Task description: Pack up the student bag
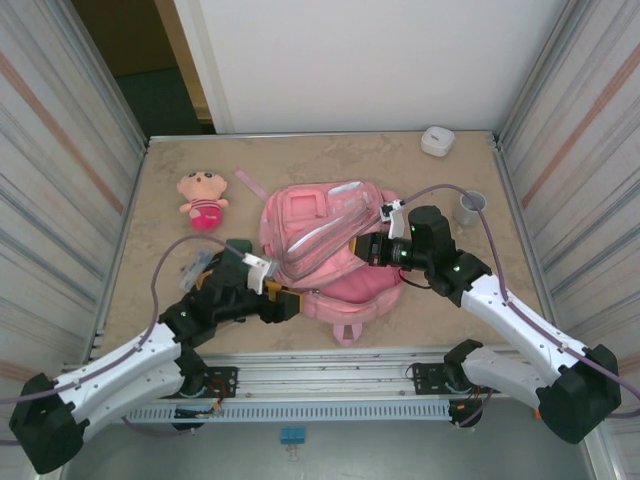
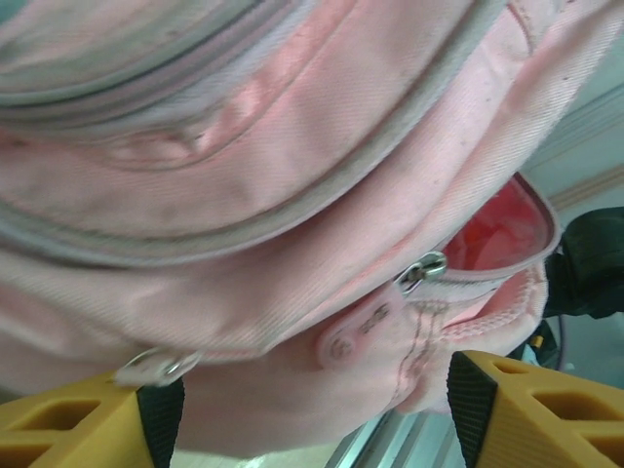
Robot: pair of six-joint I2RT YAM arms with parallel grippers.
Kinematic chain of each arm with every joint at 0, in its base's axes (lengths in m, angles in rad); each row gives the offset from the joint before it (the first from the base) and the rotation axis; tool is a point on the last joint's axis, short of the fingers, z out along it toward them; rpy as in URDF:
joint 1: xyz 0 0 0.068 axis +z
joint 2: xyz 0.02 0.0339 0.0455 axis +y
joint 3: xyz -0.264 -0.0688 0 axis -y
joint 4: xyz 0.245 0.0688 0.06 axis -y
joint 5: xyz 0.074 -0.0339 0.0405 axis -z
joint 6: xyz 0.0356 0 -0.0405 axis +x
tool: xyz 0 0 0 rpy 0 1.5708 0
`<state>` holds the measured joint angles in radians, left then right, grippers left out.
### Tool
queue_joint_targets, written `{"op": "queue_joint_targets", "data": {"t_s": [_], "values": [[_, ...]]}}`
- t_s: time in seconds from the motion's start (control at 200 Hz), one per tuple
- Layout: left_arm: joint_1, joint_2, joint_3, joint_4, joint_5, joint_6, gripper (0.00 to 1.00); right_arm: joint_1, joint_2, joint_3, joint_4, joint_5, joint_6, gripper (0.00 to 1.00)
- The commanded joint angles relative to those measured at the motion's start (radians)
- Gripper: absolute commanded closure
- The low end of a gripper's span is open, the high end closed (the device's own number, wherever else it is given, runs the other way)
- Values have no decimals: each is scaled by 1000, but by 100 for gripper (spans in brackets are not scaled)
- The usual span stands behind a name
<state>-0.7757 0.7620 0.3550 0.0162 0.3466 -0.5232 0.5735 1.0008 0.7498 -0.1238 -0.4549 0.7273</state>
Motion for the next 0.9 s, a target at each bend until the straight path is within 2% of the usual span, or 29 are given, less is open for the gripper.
{"op": "queue_joint_targets", "data": {"t_s": [0.0, 0.16, 0.321, 0.471, 0.586, 0.722, 0.847, 0.897], "values": [[0, 52, 10, 105, 83, -6, 27, -6, -16, 57, 109, -39, 13, 99], [-22, 122, 35, 163, 121, 20, 35, -6, -16, 60, 109, -43, 15, 100], [-69, 174, 80, 167, 133, 55, 39, -6, -16, 56, 118, -35, 17, 100], [-90, 198, 91, 181, 122, 52, 57, -6, -16, 54, 119, -34, 16, 100], [-91, 193, 92, 152, 80, 64, 68, -5, -16, 54, 113, -32, 14, 100], [-90, 174, 94, 117, 20, 74, 86, -7, -19, 56, 107, -33, 10, 100], [-91, 149, 108, -14, -119, 84, 98, -10, -27, 64, 97, -46, 5, 100], [-90, 139, 111, -70, -184, 84, 100, -18, -35, 80, 77, -61, -7, 100]]}}
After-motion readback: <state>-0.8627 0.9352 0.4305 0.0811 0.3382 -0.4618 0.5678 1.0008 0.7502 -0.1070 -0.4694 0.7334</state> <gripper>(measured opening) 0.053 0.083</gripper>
